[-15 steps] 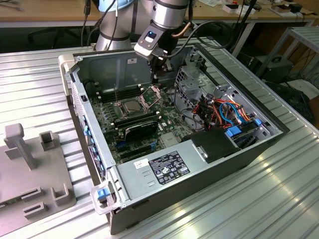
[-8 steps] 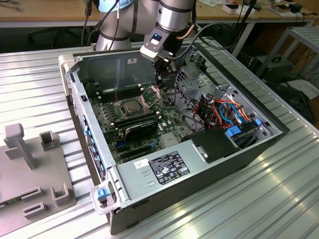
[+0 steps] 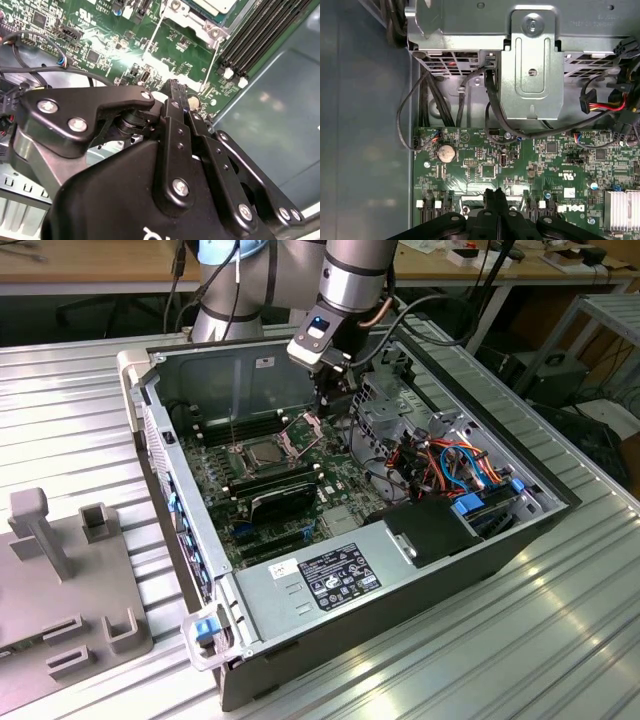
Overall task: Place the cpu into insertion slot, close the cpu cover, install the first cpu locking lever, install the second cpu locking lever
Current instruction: 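Close the cpu cover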
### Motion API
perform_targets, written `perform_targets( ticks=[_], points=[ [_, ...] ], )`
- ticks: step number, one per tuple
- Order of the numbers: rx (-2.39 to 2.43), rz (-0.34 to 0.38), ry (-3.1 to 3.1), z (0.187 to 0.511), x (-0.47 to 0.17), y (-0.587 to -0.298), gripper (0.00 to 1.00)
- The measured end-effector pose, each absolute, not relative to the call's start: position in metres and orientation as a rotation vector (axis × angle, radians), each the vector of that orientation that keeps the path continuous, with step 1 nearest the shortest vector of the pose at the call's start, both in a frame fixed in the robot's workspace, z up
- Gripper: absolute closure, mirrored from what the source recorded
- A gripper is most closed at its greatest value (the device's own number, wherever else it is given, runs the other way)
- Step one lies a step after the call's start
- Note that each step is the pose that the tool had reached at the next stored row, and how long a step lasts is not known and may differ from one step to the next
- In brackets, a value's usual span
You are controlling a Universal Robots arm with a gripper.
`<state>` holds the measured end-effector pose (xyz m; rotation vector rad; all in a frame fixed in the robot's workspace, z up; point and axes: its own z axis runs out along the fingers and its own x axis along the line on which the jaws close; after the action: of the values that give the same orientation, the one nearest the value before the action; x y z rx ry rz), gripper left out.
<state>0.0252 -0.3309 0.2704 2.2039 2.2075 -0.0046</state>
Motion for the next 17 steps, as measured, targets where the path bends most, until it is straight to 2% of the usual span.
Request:
perform_targets(
  ticks=[17],
  points=[
    [2.204,-0.007,2.209,0.243,0.039,-0.328,0.89]
  ],
)
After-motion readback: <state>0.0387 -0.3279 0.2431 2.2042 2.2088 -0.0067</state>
